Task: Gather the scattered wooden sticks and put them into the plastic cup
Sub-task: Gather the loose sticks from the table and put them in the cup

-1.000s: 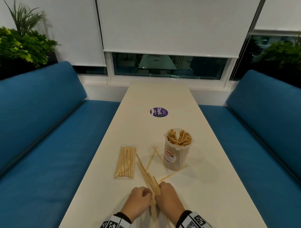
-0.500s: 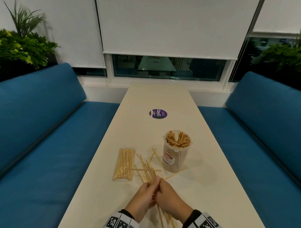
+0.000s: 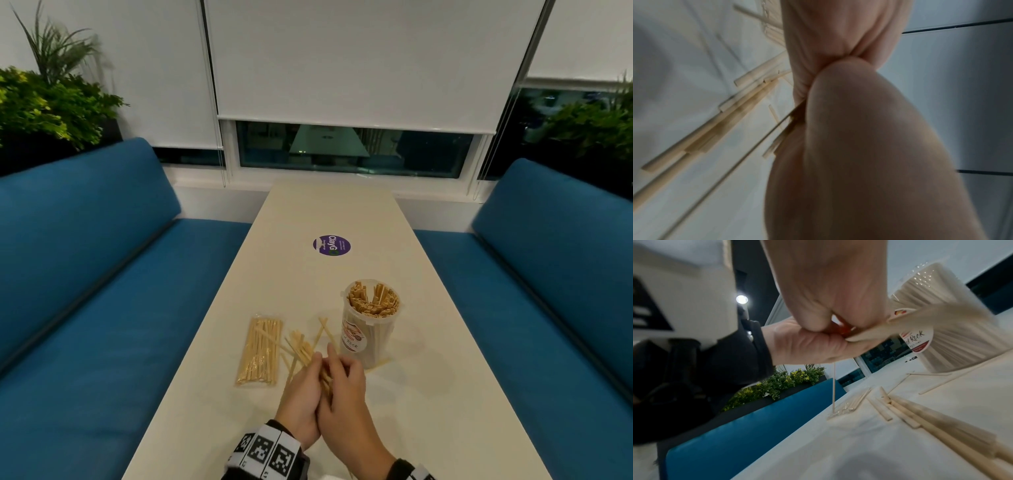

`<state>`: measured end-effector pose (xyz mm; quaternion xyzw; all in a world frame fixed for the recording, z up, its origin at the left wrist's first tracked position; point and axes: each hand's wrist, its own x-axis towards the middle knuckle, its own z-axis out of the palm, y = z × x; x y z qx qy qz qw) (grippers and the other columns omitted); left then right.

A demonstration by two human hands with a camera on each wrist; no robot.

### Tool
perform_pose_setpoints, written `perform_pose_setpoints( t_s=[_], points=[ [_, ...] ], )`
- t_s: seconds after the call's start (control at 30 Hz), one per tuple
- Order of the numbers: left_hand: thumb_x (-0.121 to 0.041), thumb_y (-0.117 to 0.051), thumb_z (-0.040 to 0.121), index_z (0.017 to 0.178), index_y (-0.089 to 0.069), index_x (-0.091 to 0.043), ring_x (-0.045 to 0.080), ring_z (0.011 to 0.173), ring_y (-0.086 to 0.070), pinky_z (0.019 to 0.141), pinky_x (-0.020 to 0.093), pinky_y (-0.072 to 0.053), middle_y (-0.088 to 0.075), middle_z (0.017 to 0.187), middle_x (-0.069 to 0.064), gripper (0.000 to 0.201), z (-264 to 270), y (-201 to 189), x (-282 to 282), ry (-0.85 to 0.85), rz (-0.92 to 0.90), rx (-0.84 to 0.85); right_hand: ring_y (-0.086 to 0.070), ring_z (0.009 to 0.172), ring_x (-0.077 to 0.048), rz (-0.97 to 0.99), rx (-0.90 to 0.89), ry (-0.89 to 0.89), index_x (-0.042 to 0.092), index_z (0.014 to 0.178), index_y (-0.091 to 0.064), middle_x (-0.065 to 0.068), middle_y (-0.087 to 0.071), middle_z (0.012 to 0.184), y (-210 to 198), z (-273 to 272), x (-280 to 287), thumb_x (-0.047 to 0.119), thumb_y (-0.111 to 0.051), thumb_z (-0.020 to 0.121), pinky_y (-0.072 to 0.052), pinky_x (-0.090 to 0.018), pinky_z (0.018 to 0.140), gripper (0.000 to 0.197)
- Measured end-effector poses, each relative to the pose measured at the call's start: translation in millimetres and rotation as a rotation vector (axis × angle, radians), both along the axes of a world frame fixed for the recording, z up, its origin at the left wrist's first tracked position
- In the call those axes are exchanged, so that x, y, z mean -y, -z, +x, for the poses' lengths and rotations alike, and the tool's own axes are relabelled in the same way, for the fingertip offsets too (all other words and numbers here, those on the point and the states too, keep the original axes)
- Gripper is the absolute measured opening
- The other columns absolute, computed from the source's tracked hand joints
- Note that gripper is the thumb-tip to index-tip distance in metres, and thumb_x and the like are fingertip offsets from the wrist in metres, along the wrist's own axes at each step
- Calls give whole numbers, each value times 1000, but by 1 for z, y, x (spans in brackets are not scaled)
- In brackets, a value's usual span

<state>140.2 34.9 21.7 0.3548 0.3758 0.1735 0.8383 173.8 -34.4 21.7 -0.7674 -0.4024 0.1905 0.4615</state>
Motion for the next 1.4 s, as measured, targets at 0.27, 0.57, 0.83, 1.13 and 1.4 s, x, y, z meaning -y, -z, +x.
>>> perform_pose_setpoints(
  t_s=[0.27, 0.57, 0.83, 1.13, 1.4],
  points=[
    [-29, -35, 101, 77, -49, -9, 21, 62, -64, 61, 32, -51, -64, 65, 8, 34, 5, -9, -1, -136, -33, 54, -46, 109, 5, 282, -74, 95, 48, 116, -36, 12, -44, 116, -10, 10, 8, 3, -49, 90, -43, -12, 92, 53],
    [-30, -35, 100, 75, -40, -12, 7, 43, -29, 51, 24, -30, -29, 50, -7, 31, 24, -28, -9, -187, 343, 132, -48, 101, -24, -136, -968, 240, 8, 128, -39, -10, -49, 113, -11, 54, 25, 50, -37, 95, -41, -36, 87, 53],
    [-32, -35, 98, 76, -46, -14, 6, 43, -31, 50, 25, -28, -34, 44, -11, 31, 26, -24, 5, -96, 614, 122, -47, 65, -18, -165, -1176, 175, 3, 99, -57, -10, -53, 79, -10, 59, 15, 60, -39, 91, -38, -28, 62, 60],
    [-38, -38, 95, 74, -46, -14, 10, 47, -32, 53, 28, -31, -33, 49, -9, 33, 25, -24, 1, -89, 751, 117, -57, 68, -28, -131, -1296, 132, 1, 105, -51, -19, -60, 78, -10, 60, 19, 52, -38, 94, -43, -32, 63, 54],
    [-36, -37, 97, 78, -51, -25, 2, 42, -34, 50, 19, -28, -39, 42, -12, 26, 15, -19, 11, 145, 931, 36, -55, 94, 3, 138, -161, 217, 33, 106, -50, 7, -57, 112, -41, 65, 28, 39, -42, 94, -46, -9, 74, 16]
  ],
)
